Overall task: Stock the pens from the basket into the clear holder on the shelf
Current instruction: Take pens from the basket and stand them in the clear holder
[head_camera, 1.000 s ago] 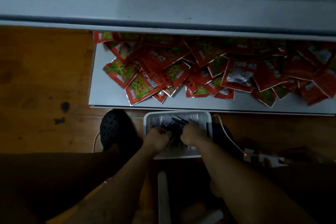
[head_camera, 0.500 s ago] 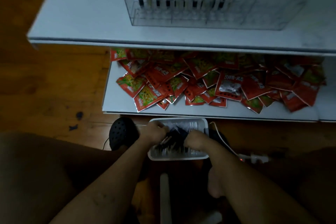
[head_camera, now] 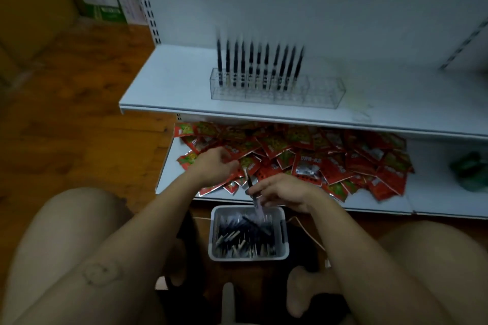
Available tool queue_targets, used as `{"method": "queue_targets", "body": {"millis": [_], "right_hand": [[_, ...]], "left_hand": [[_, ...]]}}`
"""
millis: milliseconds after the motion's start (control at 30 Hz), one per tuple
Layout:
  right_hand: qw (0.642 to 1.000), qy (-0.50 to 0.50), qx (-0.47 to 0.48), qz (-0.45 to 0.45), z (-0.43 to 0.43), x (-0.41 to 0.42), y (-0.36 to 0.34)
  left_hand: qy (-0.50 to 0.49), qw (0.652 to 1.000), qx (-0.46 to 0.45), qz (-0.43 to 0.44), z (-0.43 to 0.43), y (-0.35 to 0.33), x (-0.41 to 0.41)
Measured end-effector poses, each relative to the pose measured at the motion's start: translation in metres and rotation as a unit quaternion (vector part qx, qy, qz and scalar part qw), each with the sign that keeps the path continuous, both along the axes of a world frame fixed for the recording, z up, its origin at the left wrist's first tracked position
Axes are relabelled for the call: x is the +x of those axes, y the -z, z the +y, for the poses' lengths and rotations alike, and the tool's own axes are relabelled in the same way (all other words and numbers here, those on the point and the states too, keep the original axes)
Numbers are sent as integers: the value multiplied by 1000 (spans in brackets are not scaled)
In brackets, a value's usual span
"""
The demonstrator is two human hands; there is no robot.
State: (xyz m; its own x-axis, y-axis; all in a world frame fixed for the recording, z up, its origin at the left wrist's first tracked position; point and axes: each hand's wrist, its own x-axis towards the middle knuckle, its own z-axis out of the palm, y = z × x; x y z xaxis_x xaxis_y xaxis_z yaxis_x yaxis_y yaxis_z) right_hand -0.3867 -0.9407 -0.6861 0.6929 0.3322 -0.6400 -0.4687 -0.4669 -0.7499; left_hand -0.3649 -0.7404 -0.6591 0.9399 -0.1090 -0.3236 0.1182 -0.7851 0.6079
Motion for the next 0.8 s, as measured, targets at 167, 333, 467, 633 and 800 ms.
{"method": "queue_targets", "body": {"millis": [167, 333, 467, 633, 800], "right_hand": [[996, -4, 42, -84, -8, -1, -62], [976, 73, 94, -181, -21, 5, -112], [937, 143, 118, -296, -22, 19, -140], [855, 296, 120, -408, -21, 44, -149], [780, 409, 94, -464, -31, 94, -160]], "left_hand": [[19, 997, -38, -68, 2, -50, 6], [30, 990, -64, -121, 2, -85, 19], [27, 984, -100, -148, 0, -93, 39], [-43, 965, -114, -231, -9, -85, 61], [-161, 935, -160, -274, -6, -90, 91]]}}
